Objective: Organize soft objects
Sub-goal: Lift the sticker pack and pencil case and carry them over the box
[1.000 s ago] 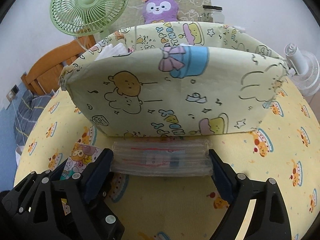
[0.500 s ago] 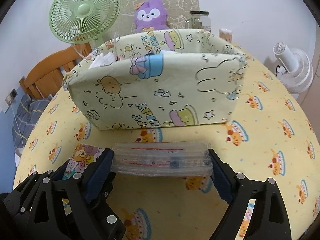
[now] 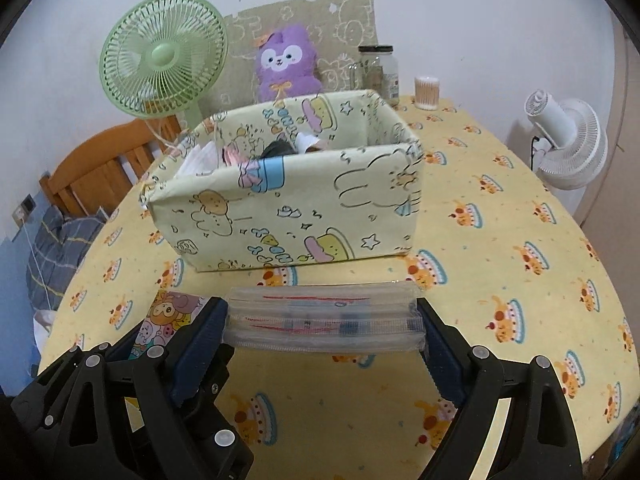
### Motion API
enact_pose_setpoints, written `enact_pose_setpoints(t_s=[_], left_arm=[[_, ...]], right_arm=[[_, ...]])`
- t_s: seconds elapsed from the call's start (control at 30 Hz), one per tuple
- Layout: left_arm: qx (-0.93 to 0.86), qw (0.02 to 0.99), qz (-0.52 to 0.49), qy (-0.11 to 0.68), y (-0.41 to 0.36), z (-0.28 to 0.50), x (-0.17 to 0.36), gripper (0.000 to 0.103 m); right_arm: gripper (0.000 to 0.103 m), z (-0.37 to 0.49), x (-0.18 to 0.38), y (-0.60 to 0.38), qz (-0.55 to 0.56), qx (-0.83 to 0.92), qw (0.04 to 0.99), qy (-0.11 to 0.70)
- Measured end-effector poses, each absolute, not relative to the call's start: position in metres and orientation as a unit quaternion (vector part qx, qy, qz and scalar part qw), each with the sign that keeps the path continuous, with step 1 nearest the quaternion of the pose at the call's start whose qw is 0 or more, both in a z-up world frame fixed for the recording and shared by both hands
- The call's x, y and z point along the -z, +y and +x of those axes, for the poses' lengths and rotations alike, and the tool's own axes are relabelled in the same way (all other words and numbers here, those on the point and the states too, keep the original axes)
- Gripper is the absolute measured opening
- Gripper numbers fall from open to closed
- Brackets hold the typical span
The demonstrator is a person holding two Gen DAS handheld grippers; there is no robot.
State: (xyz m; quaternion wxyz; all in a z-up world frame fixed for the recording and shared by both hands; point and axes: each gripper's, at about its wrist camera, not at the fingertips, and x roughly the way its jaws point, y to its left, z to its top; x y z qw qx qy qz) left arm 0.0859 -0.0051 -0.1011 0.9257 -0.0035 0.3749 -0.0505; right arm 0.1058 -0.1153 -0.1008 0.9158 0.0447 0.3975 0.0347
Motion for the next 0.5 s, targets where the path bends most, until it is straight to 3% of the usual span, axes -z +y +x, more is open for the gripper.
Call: enact_pose_setpoints(t_s=[0.5], left_arm=[[0.059, 0.936, 0.003, 0.348, -0.016, 0.076, 0.064, 0.047]], right_arm=[[0.092, 0.094, 0.064, -0.125, 0.052, -0.031, 0.929, 0.366]])
